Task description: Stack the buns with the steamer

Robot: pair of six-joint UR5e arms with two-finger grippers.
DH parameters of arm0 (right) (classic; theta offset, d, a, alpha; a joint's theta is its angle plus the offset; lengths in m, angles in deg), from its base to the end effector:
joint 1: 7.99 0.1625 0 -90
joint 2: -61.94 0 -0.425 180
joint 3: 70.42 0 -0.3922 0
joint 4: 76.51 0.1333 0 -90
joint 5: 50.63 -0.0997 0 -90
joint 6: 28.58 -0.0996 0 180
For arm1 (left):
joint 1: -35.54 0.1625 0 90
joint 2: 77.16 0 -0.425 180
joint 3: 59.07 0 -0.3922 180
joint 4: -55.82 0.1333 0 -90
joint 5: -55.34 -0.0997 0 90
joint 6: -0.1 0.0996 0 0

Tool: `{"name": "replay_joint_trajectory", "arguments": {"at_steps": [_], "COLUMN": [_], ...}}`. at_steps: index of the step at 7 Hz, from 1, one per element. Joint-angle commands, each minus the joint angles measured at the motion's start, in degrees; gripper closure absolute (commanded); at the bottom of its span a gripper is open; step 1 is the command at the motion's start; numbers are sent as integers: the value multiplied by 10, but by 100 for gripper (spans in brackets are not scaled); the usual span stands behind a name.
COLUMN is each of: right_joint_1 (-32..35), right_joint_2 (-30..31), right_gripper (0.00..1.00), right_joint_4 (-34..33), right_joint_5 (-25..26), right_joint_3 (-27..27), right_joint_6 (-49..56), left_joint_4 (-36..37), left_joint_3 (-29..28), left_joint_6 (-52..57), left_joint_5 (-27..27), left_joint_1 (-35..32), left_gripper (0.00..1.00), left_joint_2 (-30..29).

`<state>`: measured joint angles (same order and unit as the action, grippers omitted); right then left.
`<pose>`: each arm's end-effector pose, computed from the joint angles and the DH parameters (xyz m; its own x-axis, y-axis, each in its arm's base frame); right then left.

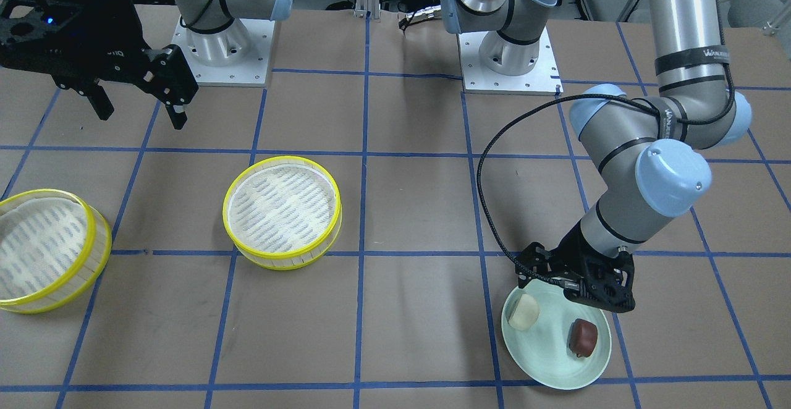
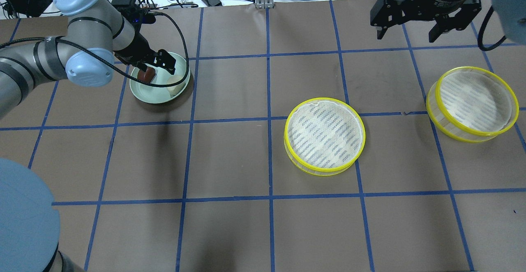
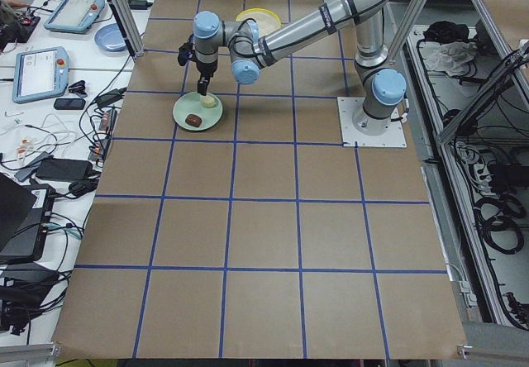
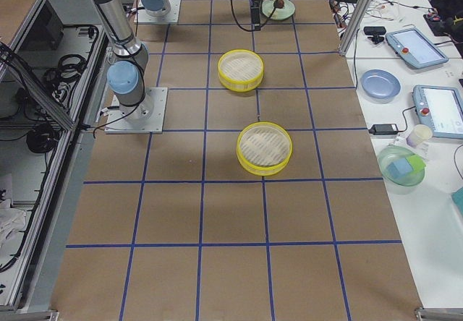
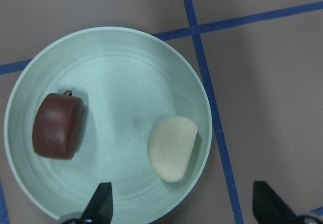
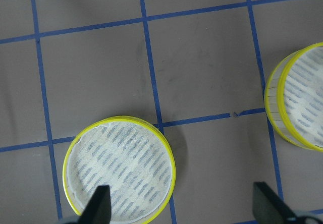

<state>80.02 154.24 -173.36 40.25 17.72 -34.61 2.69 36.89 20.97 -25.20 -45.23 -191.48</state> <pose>0.1146 -0.4953 0.5369 -0.9901 0.1405 -0.0051 0.1389 0.9716 -0.1915 -0.0476 -0.6400 0.2659 -0.9693 0.2189 0.1117 0.1990 0.9659 -0.1654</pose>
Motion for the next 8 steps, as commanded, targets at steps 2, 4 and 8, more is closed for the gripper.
{"name": "replay_joint_trajectory", "arguments": {"at_steps": [2,4,8], "right_joint_1": [-6,-87,-327], "right_joint_2": [1,0,-138], "right_gripper": [0,0,0], "right_joint_4": [5,24,-88], "right_joint_5": [11,13,42], "right_joint_3": [-1,2,19], "right_joint_6": [22,156,483], "left_joint_4": [8,8,8], "left_joint_3": [0,-3,-14], "left_joint_6": [5,7,8], "left_joint_5": [18,17,16], "left_joint_1": [0,0,0], "left_gripper": [17,28,33], "left_joint_2": [-49,-57,-61]}}
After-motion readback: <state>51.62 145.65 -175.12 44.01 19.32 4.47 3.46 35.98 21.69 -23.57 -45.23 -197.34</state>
